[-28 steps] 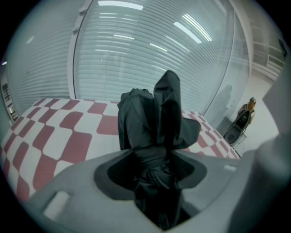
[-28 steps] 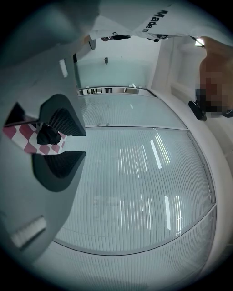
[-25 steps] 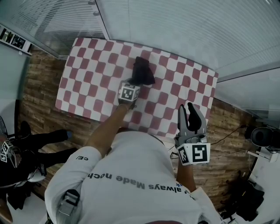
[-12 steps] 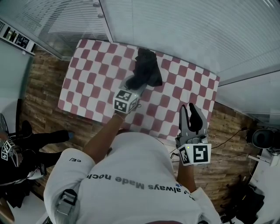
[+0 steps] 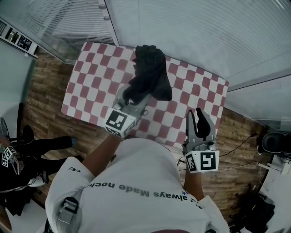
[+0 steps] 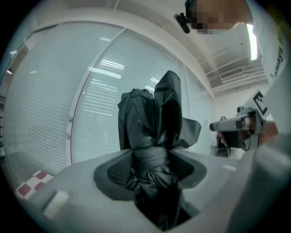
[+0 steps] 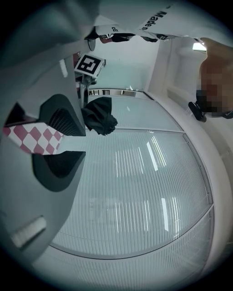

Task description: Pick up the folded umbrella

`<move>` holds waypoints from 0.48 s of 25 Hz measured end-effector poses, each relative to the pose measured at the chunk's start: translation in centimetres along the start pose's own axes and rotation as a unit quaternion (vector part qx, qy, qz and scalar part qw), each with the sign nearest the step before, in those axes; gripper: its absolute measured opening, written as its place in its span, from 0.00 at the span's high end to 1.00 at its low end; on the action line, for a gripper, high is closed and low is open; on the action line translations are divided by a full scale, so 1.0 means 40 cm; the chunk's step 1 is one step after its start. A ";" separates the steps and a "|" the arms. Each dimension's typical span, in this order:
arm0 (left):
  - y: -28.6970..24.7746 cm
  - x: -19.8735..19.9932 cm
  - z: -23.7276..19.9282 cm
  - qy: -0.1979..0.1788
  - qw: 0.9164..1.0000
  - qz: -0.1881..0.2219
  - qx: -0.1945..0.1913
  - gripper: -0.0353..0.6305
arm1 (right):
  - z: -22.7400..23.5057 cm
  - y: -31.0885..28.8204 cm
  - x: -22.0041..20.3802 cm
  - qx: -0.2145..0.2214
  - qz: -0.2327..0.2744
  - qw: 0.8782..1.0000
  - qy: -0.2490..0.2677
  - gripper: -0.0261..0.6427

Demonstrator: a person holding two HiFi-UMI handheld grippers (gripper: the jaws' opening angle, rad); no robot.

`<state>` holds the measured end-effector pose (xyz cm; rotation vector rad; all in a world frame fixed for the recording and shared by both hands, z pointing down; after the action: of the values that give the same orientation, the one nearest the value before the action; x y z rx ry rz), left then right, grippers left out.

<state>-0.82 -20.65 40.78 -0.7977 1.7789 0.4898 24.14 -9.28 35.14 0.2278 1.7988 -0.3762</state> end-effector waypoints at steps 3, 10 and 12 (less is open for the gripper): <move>0.043 0.050 0.023 -0.002 0.999 0.032 -0.009 0.62 | -0.004 -0.001 0.010 0.001 0.003 1.000 0.003 0.81; 0.120 0.134 0.069 -0.021 0.995 0.090 -0.032 0.61 | -0.002 -0.002 0.029 0.002 0.013 1.000 0.010 0.81; 0.135 0.148 0.078 -0.028 0.994 0.100 -0.034 0.62 | -0.001 -0.001 0.032 0.003 0.014 1.000 0.012 0.81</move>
<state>-3.83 -16.50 33.87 -0.6484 1.8059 0.7028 23.77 -9.37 33.91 0.2619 1.8161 -0.3595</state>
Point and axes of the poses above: the fingertips, and each gripper's own axes: y backward along the fingers, z to its right, x out of its top, the point moved 10 cm from there along y, backward along the fingers, and after that the axes turned 15 degrees about y, right-handed, at the moved point
